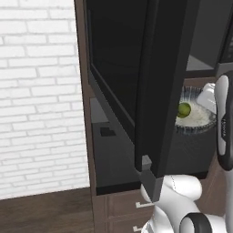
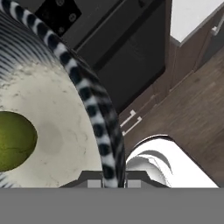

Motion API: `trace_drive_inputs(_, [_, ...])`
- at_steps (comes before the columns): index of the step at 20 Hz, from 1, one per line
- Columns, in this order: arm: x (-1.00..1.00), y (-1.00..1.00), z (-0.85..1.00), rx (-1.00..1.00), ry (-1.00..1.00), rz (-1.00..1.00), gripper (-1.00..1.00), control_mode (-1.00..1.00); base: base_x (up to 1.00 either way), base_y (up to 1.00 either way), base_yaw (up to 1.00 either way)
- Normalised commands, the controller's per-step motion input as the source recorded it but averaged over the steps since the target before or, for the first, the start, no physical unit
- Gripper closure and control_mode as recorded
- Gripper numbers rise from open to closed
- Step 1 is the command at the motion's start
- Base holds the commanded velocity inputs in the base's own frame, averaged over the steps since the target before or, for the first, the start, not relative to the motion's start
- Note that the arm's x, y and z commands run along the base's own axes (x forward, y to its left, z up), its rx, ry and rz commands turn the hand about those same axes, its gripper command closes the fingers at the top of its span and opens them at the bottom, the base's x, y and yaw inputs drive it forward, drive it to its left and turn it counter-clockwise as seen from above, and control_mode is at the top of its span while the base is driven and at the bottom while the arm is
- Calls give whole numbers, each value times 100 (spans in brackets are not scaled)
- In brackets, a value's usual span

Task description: Pick the lime from the sink and place it in the bowl. Then pick the bowl and place it in the microwave. Then close the microwave door and press the start button.

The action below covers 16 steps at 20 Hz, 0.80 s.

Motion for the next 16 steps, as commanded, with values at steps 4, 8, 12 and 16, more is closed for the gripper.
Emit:
trace_drive_inputs(4, [27,44,82,0,-6,-4,100,-100,0,0,0])
trace_drive_inputs(8, [37,42,64,4,-10,-3,100,-100,0,0,0])
trace_drive_inputs(12, [36,24,39,4,-15,-6,100,-100,0,0,0])
trace_drive_inputs(16, [33,13,28,5,-13,-12,100,-100,0,0,0])
